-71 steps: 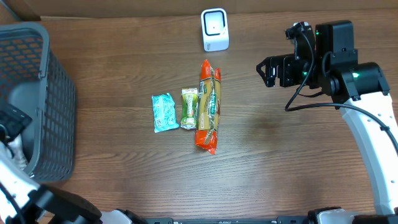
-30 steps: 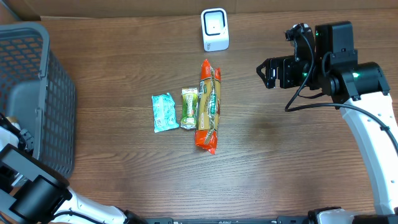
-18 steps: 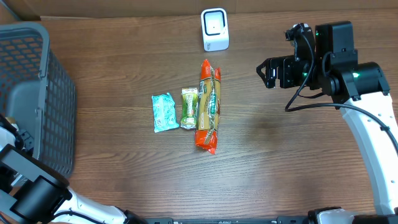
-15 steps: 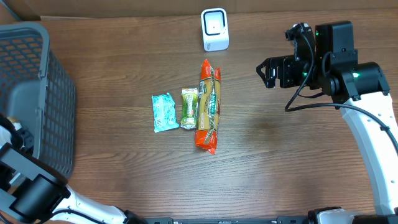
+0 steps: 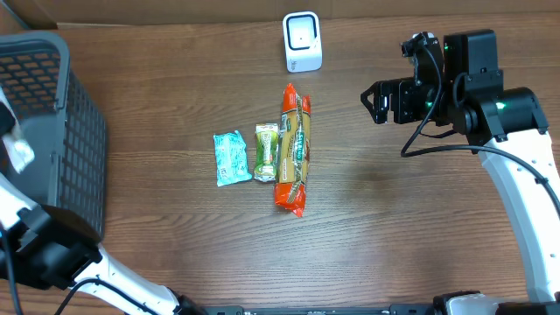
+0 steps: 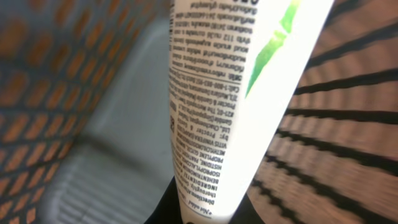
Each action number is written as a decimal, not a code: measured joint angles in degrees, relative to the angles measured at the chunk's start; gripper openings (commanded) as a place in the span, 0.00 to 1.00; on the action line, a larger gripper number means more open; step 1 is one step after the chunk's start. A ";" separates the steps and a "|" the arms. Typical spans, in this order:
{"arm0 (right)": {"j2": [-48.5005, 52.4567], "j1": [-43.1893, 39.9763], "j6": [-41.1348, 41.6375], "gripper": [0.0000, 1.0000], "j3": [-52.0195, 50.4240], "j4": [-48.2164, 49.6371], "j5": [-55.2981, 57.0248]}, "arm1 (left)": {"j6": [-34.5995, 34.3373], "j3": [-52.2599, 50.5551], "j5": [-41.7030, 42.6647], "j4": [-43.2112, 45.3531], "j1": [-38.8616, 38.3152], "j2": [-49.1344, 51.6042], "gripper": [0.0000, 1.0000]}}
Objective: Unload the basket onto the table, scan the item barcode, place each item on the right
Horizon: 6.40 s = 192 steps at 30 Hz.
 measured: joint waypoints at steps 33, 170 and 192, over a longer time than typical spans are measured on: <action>0.00 0.00 -0.04 1.00 0.00 0.90 0.00 | -19.76 -29.90 -12.81 -0.11 -48.19 -0.96 0.05; 8.68 8.24 22.49 1.00 0.00 4.55 -2.95 | -26.56 -34.47 -16.79 1.95 -50.45 -30.53 1.00; 8.68 8.24 22.49 1.00 0.00 4.61 -2.95 | -26.56 -34.47 -16.79 1.92 -50.45 -30.53 1.00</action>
